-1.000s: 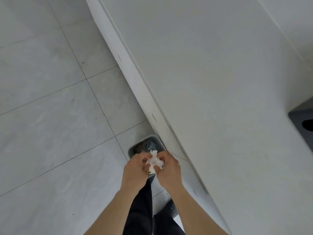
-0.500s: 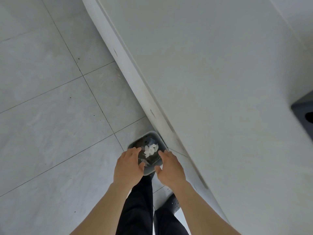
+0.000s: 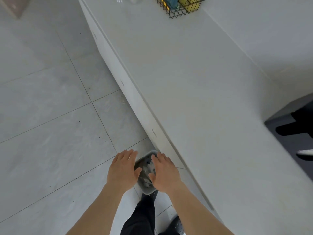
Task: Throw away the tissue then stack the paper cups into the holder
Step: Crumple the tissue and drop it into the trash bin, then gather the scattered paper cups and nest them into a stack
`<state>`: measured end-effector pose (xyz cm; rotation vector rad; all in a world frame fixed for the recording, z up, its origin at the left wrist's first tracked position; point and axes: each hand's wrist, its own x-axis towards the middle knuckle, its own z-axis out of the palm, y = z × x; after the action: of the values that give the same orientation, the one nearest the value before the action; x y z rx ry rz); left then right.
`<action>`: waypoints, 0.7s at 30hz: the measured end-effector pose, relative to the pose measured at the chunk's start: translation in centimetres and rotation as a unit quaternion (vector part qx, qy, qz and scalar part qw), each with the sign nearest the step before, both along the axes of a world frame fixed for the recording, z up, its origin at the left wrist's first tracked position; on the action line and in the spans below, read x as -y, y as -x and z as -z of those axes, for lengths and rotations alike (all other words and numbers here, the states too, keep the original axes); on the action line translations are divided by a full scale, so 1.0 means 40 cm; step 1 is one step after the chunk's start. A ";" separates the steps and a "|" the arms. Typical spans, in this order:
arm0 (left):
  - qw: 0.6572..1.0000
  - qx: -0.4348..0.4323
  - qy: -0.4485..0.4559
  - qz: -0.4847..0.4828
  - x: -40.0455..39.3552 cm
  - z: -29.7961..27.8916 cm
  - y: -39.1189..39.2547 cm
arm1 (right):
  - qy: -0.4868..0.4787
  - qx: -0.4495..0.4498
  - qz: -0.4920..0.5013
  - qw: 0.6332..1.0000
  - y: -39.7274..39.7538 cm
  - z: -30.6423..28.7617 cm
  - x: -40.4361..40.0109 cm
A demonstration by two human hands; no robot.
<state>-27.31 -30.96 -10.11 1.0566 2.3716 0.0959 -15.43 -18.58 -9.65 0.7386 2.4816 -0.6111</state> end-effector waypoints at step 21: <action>0.953 -0.061 -0.176 0.239 -0.494 -0.396 -0.161 | -0.188 -0.092 0.266 0.941 -0.375 -0.420 -0.308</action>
<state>-20.85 -11.21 5.71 1.8264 2.1773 0.2916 -0.42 -6.24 7.15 1.6001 2.6015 -0.3936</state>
